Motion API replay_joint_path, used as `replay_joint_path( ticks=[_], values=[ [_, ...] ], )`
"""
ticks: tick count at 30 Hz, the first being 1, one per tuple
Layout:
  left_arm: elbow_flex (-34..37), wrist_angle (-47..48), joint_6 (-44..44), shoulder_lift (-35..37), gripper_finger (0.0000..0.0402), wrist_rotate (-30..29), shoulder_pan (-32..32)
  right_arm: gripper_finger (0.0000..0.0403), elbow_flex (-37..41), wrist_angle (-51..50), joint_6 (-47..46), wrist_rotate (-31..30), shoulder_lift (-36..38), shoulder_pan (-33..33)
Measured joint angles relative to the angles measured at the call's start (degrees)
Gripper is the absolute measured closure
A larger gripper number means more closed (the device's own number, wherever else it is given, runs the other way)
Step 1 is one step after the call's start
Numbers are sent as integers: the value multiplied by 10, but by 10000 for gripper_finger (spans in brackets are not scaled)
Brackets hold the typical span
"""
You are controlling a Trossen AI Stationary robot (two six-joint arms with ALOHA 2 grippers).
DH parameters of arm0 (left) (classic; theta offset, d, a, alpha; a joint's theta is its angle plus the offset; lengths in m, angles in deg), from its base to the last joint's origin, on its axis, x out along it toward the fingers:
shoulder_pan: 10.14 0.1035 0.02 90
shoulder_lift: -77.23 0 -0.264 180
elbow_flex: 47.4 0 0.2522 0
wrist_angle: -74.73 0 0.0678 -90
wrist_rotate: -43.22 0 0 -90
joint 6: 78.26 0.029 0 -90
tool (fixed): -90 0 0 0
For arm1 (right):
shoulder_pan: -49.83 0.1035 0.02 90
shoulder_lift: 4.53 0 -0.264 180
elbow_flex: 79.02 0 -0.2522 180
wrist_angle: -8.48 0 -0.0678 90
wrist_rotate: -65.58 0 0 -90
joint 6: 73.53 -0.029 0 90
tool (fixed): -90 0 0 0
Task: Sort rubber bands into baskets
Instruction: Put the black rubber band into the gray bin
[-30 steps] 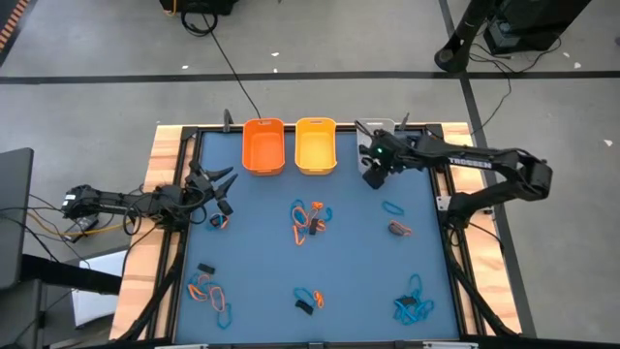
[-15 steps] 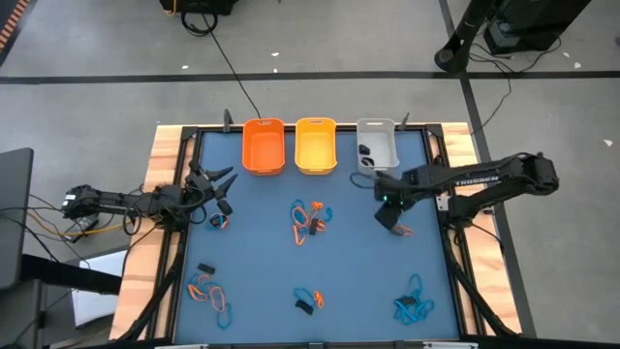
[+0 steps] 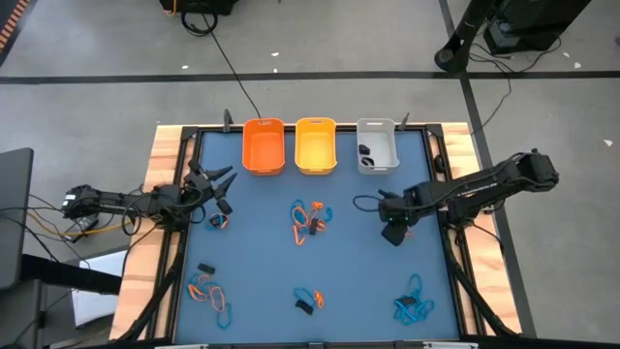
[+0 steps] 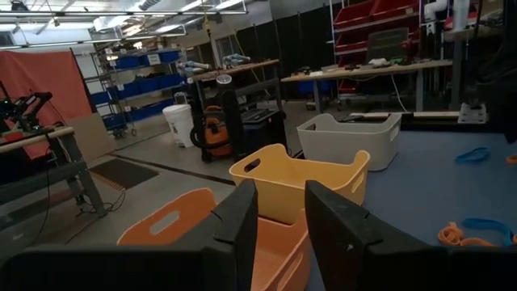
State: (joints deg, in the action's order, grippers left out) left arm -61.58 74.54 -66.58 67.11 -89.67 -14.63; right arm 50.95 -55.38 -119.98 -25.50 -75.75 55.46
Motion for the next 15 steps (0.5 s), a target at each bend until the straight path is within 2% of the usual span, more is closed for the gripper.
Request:
replay_joint_path(
  ticks=[4,10,15],
  values=[
    [0,0,0,0,291,0,0,250,8,15,-1,-5,0,0],
    [0,0,0,0,291,0,0,307,37,71,0,25,0,0],
    [0,0,0,0,291,0,0,350,48,81,-1,22,0,0]
  ],
)
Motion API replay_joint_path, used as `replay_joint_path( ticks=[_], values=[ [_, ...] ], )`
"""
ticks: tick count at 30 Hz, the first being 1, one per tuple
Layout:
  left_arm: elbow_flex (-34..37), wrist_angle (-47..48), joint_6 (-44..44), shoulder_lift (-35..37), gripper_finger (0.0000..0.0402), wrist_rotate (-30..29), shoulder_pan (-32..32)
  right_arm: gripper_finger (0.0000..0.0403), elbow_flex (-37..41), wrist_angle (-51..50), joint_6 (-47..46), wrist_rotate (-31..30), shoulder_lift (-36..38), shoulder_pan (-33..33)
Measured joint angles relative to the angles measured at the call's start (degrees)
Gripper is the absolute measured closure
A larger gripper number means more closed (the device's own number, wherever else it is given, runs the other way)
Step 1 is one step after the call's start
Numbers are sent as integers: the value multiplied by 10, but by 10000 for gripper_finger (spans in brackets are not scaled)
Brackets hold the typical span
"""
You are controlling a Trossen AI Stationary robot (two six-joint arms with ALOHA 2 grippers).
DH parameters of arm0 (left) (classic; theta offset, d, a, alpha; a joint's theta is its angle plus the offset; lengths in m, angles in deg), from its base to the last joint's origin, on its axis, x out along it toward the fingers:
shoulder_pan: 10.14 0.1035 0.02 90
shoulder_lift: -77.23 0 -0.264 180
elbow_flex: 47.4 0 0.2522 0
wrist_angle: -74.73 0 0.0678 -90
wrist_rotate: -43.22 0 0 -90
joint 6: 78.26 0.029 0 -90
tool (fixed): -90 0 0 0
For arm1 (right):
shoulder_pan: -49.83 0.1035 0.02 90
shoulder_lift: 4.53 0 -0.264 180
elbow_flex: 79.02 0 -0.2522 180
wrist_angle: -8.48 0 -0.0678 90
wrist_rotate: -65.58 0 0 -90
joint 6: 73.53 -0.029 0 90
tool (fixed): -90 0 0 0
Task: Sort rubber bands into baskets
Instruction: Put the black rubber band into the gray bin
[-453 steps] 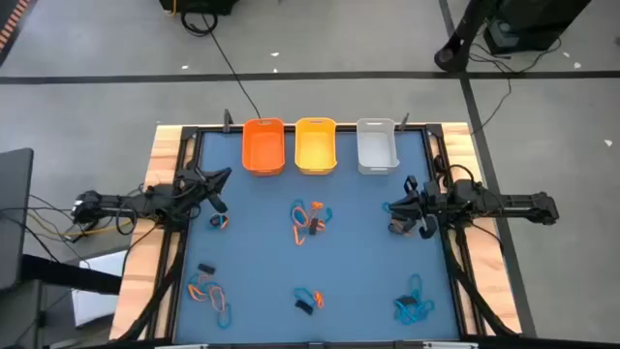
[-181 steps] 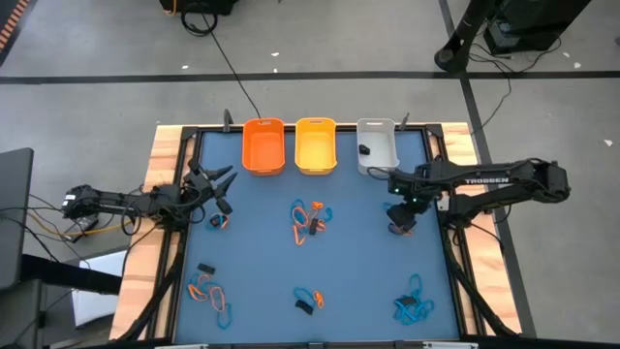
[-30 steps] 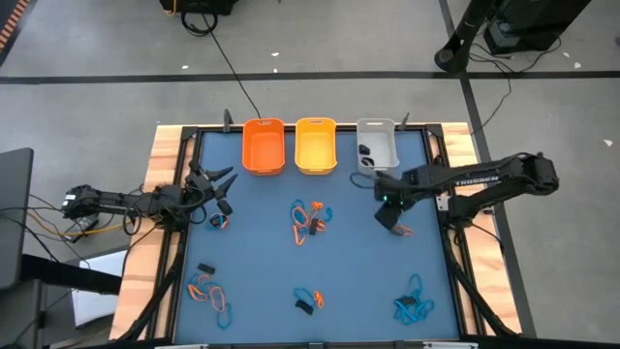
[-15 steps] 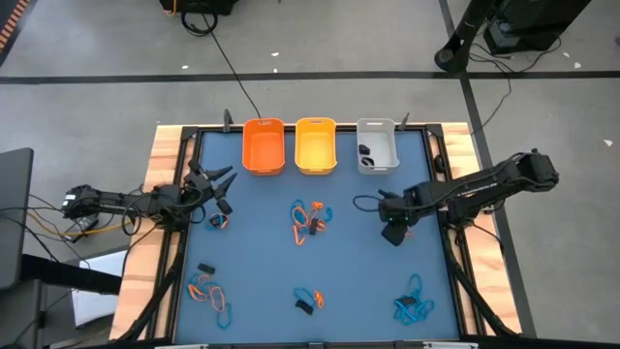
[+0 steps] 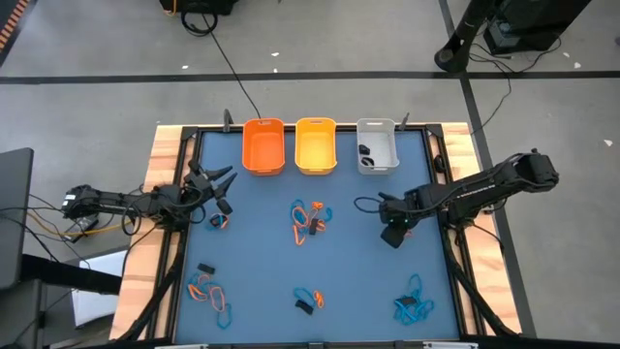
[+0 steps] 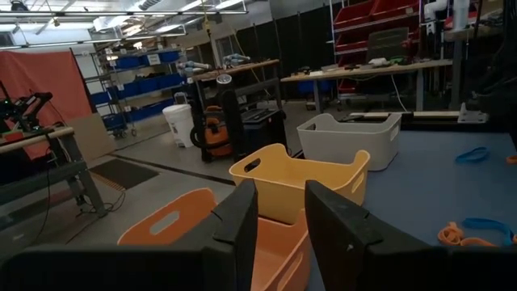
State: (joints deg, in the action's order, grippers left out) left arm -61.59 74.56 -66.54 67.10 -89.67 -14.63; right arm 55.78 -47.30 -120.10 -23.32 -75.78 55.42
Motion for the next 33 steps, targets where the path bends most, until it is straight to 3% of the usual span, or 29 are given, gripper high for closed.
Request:
replay_joint_path(
  ticks=[4,8,15,19,24,33],
  values=[
    [0,0,0,0,291,0,0,391,-15,0,6,-1,0,-1],
    [0,-1,0,0,291,0,0,384,-41,0,16,-13,0,-1],
    [0,-4,2,0,291,0,0,394,-86,13,76,-150,0,-24],
    [0,-4,2,0,291,0,0,392,-112,13,113,-183,0,-49],
    [0,-8,2,0,291,-4,0,394,-140,24,180,-250,0,-92],
    [0,-9,2,0,291,-4,0,394,-147,107,281,-261,0,-212]
  ],
)
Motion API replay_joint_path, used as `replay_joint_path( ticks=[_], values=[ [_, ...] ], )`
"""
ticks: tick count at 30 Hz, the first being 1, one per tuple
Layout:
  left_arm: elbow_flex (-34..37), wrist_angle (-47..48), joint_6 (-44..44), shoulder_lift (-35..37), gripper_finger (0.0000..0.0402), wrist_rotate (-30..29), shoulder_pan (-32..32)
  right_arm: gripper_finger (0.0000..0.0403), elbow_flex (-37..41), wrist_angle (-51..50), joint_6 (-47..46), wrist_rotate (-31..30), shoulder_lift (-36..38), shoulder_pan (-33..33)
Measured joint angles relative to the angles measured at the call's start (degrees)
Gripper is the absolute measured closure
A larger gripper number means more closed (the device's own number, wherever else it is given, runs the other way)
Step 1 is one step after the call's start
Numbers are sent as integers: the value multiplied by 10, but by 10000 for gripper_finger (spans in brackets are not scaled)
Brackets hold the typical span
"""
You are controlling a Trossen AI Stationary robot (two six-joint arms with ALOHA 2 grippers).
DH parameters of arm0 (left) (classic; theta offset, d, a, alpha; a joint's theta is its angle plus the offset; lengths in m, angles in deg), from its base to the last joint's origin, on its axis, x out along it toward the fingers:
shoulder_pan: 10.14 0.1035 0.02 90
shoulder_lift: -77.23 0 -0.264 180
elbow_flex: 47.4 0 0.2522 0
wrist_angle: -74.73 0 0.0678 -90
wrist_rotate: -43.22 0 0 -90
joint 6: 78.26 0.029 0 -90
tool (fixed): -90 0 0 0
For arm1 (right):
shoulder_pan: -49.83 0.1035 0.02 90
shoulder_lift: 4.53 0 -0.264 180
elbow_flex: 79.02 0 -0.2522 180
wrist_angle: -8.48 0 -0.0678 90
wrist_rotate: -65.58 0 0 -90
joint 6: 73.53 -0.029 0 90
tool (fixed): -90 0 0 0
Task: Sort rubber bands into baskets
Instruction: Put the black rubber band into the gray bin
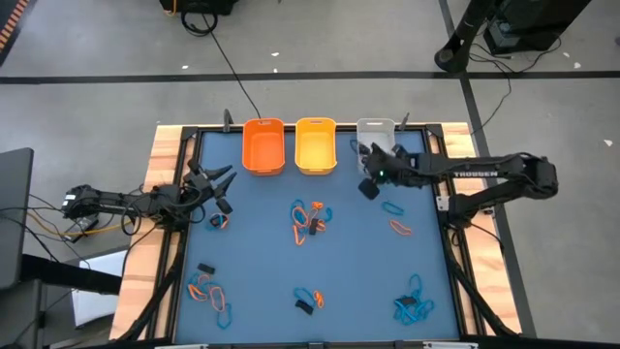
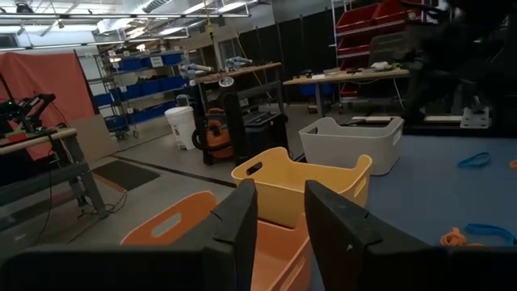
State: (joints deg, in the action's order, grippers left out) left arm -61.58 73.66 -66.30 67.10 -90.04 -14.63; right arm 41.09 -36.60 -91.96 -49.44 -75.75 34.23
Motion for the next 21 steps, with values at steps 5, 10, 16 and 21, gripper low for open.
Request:
replay_joint_path(
  ticks=[5,10,16,21],
  values=[
    [0,0,0,0,291,0,0,394,0,39,33,11,0,-76],
    [0,0,0,0,291,-2,0,394,0,39,48,34,-2,-142],
    [0,-1,0,0,291,-2,0,394,0,80,51,121,-55,-198],
    [0,0,-2,0,291,-2,0,384,0,116,64,145,-103,-213]
  ],
)
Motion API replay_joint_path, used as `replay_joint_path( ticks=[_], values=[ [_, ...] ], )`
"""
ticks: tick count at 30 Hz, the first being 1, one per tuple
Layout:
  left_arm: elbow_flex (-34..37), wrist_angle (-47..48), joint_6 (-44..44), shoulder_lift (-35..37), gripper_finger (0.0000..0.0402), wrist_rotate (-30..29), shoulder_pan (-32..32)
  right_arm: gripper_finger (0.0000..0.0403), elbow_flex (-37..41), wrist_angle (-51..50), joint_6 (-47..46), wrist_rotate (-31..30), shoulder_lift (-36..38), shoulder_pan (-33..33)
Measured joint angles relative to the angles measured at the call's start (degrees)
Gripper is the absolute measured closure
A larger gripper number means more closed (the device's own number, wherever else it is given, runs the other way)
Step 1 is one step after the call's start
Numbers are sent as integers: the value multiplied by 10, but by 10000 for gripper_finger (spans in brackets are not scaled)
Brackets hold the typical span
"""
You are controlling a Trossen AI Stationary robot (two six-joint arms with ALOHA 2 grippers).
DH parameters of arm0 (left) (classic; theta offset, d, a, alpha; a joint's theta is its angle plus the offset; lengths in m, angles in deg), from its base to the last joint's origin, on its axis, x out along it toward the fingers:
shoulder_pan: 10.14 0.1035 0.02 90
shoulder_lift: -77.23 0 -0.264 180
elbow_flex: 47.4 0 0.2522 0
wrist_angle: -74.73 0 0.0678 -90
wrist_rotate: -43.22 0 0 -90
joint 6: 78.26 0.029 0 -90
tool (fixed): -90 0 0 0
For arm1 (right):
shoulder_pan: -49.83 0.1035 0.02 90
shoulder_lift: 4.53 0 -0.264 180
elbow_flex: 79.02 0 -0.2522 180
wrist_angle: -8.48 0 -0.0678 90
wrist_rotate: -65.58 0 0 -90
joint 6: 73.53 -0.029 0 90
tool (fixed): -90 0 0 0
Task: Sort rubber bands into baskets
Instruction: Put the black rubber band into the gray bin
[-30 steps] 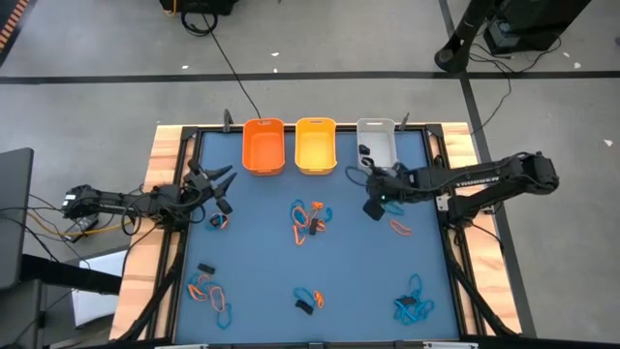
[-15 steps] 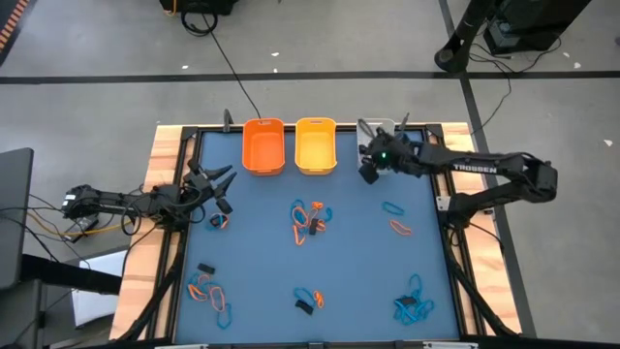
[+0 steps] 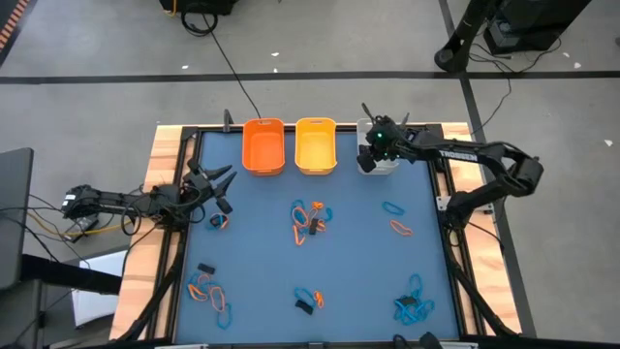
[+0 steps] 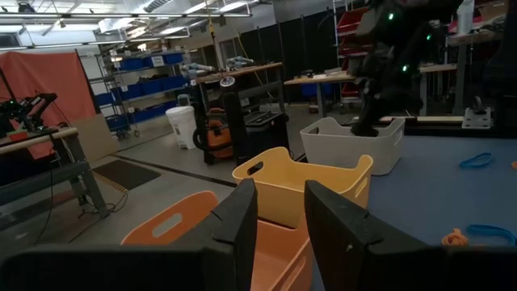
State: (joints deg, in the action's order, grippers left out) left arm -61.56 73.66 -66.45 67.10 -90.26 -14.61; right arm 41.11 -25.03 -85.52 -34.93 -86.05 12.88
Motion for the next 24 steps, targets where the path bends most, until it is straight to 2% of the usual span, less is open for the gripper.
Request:
replay_joint_path(
  ticks=[6,13,17,24],
  values=[
    [0,1,-1,0,291,25,0,331,0,5,2,-1,-19,-8],
    [0,2,-3,-5,291,32,0,273,0,-6,27,-4,4,-8],
    [0,-1,-5,-22,291,43,0,259,0,-8,26,-11,23,-8],
    [0,-27,-8,-65,291,48,0,258,0,-18,27,-29,54,-7]
  ],
)
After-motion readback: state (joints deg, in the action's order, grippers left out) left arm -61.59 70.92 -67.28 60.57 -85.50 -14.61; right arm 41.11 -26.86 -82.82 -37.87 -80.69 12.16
